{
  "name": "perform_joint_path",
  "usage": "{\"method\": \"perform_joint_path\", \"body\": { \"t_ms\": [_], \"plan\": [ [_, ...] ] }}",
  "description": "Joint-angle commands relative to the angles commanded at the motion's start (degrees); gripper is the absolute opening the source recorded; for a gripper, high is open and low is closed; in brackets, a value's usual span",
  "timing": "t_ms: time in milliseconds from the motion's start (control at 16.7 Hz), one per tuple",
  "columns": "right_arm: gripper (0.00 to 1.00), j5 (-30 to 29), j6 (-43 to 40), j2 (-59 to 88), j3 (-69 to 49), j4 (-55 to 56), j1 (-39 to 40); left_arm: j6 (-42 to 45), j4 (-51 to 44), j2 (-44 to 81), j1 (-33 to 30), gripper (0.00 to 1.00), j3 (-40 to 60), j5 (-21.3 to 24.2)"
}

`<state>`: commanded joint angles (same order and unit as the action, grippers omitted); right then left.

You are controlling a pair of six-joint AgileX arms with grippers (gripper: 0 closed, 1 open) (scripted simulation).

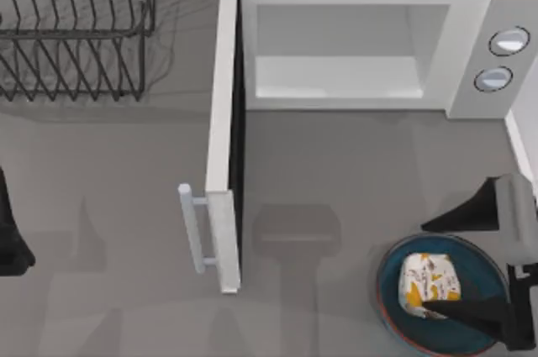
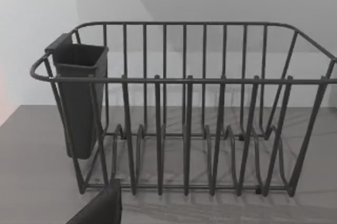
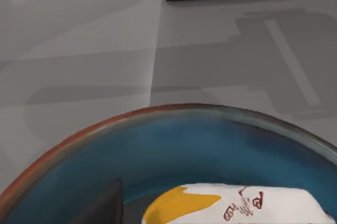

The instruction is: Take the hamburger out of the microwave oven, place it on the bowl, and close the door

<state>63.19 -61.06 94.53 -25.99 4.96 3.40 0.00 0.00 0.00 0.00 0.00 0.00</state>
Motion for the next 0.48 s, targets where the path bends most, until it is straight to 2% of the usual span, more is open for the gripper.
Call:
{"method": "perform_joint_path", "body": {
  "t_ms": [240, 480],
  "plan": [
    [1.0, -8.69, 8.35, -13.33, 3.54, -0.68, -0.46, 0.0, 0.0, 0.0, 0.0, 1.0, 0.0, 0.0],
    [1.0, -21.77, 20.93, -34.43, 8.87, -1.69, -1.16, 0.0, 0.0, 0.0, 0.0, 1.0, 0.0, 0.0]
  ]
}}
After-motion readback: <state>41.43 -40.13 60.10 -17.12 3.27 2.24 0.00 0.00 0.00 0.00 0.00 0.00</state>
